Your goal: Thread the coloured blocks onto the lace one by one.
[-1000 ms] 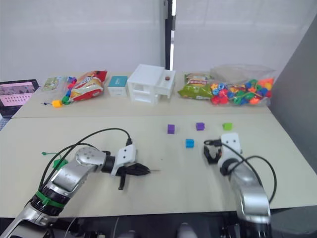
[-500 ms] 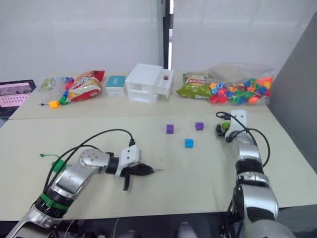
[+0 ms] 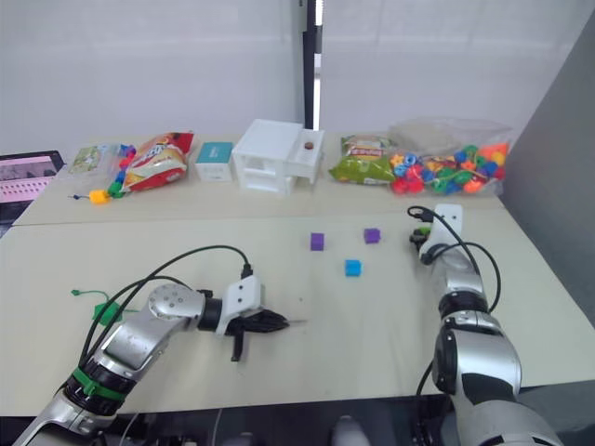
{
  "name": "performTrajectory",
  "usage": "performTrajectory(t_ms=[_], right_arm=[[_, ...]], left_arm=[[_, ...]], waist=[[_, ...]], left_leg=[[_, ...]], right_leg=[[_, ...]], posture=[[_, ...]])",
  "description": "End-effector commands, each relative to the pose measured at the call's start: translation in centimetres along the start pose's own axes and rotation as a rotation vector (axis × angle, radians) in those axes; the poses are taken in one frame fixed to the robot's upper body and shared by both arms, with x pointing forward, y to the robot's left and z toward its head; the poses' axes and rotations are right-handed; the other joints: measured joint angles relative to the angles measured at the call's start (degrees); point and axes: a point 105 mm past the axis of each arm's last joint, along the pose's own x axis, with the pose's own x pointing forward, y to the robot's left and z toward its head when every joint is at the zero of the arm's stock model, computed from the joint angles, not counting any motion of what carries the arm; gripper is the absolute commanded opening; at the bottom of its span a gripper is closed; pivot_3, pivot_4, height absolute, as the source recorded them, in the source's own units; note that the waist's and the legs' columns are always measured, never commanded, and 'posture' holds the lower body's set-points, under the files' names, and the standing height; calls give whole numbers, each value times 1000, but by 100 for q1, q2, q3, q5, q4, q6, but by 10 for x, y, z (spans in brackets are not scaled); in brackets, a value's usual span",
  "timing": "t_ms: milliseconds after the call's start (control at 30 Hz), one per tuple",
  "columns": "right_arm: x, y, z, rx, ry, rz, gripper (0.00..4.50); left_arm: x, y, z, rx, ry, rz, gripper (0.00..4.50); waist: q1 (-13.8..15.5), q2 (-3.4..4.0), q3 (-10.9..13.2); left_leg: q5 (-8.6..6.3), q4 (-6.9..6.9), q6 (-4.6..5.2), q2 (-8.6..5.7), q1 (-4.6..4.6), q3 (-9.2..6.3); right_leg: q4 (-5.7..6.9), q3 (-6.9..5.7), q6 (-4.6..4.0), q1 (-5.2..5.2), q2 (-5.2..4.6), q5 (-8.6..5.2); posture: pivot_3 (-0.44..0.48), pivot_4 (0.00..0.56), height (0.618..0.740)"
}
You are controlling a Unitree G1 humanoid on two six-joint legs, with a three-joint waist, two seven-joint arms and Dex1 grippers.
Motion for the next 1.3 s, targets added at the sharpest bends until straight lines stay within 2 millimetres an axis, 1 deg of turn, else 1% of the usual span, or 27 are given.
performTrajectory(t_ms=[33, 67, 133, 233, 300, 367, 467, 567, 600, 667, 733, 867, 967, 1033, 1100, 1133, 1167, 1200, 1300], right_arm=[[-6, -4, 29, 36, -129, -10, 1167], [-9, -3, 32, 37, -146, -8, 1167], [-27, 7, 43, 35, -210, 6, 1167], [-74, 36, 55, 24, -282, 61, 1167], [-106, 58, 55, 25, -290, 104, 1166], [-138, 81, 49, 15, -271, 155, 1166], [-184, 115, 33, 1, -201, 256, 1166], [-214, 140, 9, -29, -80, 338, 1166], [-219, 144, 4, -39, -56, 351, 1166], [-228, 157, -17, -25, 43, 389, 1166], [-229, 164, -28, -1, 99, 398, 1166], [-217, 173, -52, -51, 180, 447, 1166], [-210, 175, -67, -43, 221, 445, 1166], [-212, 176, -77, -18, 262, 451, 1166], [-215, 179, -78, -6, 256, 478, 1166], [-215, 177, -75, -5, 235, 476, 1666], [-216, 178, -69, -5, 205, 501, 2292], [-217, 178, -63, -6, 178, 523, 2524], [-220, 171, -43, -37, 99, 579, 3600]], left_arm=[[-5, 0, 6, 22, -18, 14, 0], [-5, -1, 6, 22, -18, 14, 0], [-6, -1, 6, 22, -17, 15, 0], [-7, -1, 5, 20, -17, 19, 0], [-9, -1, 4, 18, -15, 21, 0], [-11, -1, 2, 13, -13, 22, 0], [-13, 2, 1, 3, -8, 21, 0], [-15, 4, 1, -1, -7, 18, 0], [-16, 4, 1, -1, -7, 17, 0], [-16, 4, 2, 6, -5, 12, 0], [-17, 4, 4, 10, -8, 7, 0], [-19, 3, 10, 19, -7, -2, 0], [-23, 3, 13, 21, 5, -2, 0], [-26, 2, 14, 23, 17, 1, 0], [-28, 2, 15, 20, 22, 5, 0], [-29, 3, 15, 19, 24, 8, 0], [-29, 3, 16, 17, 25, 11, 0], [-30, 3, 16, 16, 26, 13, 0], [-32, 2, 18, 8, 24, 25, 0]], waist=[[1, 0, 0], [2, 1, 0], [8, 3, -2], [28, 19, -9], [39, 22, -9], [62, 23, -9], [80, 23, -9], [131, 23, -9], [140, 23, -9], [151, 22, -9], [161, 22, -9], [154, 20, -9], [151, 21, -9], [150, 20, -10], [145, 19, -10], [146, 19, -10], [147, 20, -10], [148, 19, -9], [149, 19, -9]], left_leg=[[0, 0, 0, 0, 0, 0], [0, 0, 0, 0, -1, 0], [0, 0, 0, 0, -3, -2], [0, -1, 0, 4, -20, -15], [0, 4, 0, 2, -33, -17], [0, 9, 0, -1, -40, -16], [0, 9, 0, -1, -35, -19], [0, 9, 0, -1, -22, -20], [0, 10, 0, 0, -16, -21], [0, 9, 0, -1, -10, -20], [0, 8, 0, 0, -3, -20], [0, 8, 0, 0, -2, -18], [0, 1, 0, 1, 2, -19], [0, -1, 0, 2, 3, -19], [0, -1, 0, 2, 4, -21], [0, -1, 0, 3, 5, -21], [0, -1, 0, 2, 5, -21], [0, 0, 0, 2, 4, -21], [0, 1, 0, 2, 2, -20]], right_leg=[[0, 1, 0, 0, 0, 0], [1, 1, 0, -1, 0, 0], [2, 1, 0, -4, 0, 0], [25, -7, 1, -16, 2, 0], [50, -8, 1, -31, 0, -1], [52, -6, 1, -37, -1, -1], [48, -8, 1, -35, 2, -1], [26, -9, 0, -25, 3, -3], [20, -11, 0, -17, 4, -3], [3, -10, 0, -5, 4, -3], [1, -11, 0, 2, 4, -3], [-3, -11, 1, 3, 4, -3], [0, -12, 0, 1, 7, -3], [0, -12, 0, 2, 7, -3], [-1, -12, 0, 2, 7, -3], [-1, -12, 0, 3, 7, -3], [-1, -12, 1, 3, 8, -3], [-1, -12, 1, 3, 7, -3], [-2, -12, 1, 3, 6, -3]], posture=[[0, 150, 740], [0, 150, 740], [0, 150, 740], [0, 150, 740], [0, 150, 740], [0, 150, 740], [0, 150, 740], [0, 150, 740], [0, 150, 740], [0, 150, 740], [0, 150, 740], [0, 150, 740], [0, 150, 740], [0, 150, 740], [0, 150, 740], [0, 150, 740], [0, 150, 740], [0, 150, 740], [0, 150, 740]])
